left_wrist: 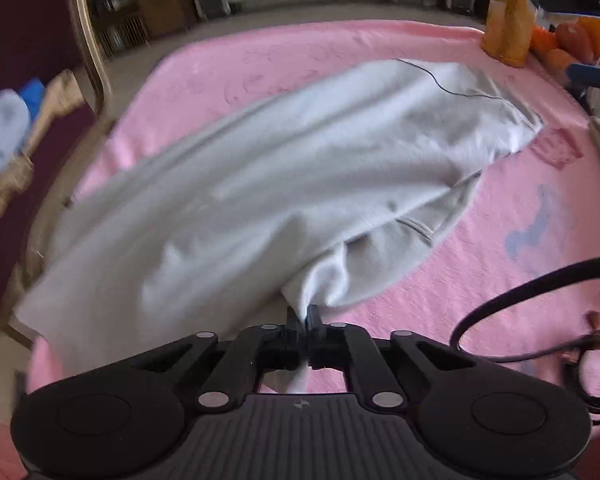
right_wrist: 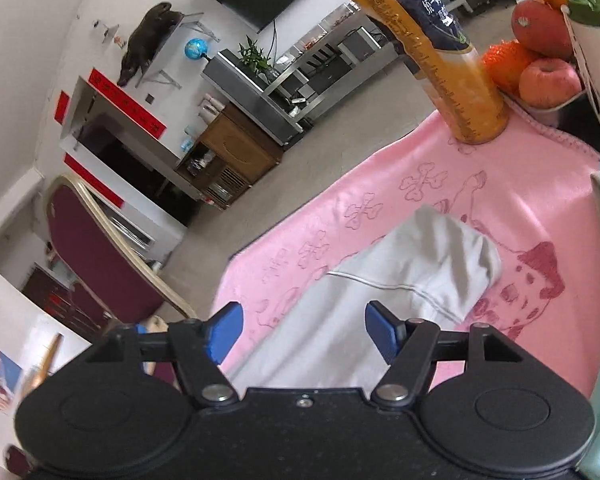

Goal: Fold clothes
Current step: 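Lower the hoodie onto the pink blanket and open both grippers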

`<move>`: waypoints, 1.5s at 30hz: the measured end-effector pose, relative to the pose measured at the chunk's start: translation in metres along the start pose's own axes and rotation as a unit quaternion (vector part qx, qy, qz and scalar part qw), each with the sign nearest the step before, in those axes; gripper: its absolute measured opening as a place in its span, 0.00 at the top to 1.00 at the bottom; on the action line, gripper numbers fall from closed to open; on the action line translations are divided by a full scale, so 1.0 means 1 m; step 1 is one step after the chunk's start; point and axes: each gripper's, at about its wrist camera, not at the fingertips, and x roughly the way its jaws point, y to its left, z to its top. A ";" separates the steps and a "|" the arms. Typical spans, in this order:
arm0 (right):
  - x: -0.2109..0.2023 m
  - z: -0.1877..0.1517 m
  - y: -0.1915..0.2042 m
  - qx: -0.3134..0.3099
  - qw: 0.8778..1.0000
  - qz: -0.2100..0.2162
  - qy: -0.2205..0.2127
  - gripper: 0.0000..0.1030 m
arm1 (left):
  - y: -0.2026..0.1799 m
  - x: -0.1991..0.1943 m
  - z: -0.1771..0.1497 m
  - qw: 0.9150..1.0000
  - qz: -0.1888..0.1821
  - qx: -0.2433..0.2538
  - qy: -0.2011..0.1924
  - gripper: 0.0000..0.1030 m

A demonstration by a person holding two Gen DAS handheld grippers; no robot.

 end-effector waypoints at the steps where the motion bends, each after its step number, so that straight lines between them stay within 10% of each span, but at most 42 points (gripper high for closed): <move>1: 0.000 0.000 -0.001 -0.003 1.000 -0.005 -0.001 0.35 | 0.001 -0.006 0.000 1.000 0.009 0.005 -0.013 0.96; 11: -0.024 0.001 -0.009 0.026 0.999 0.004 -0.020 0.35 | 0.083 -0.113 -0.013 0.985 0.076 0.070 -0.136 0.97; 19: -0.012 -0.009 0.001 0.017 1.000 0.014 0.014 0.34 | 0.138 -0.100 -0.018 0.988 0.131 -0.007 -0.076 0.74; 27: 0.023 -0.047 0.067 -0.133 0.987 0.037 0.087 0.31 | 0.146 -0.100 -0.023 0.989 0.073 -0.082 -0.099 0.56; 38: 0.104 -0.167 0.191 -0.394 0.891 0.027 0.223 0.25 | 0.204 -0.051 -0.019 0.967 0.040 -0.224 -0.114 0.52; 45: 0.145 -0.210 0.248 -0.475 0.841 0.053 0.253 0.22 | 0.255 -0.037 -0.037 0.935 0.007 -0.343 -0.090 0.50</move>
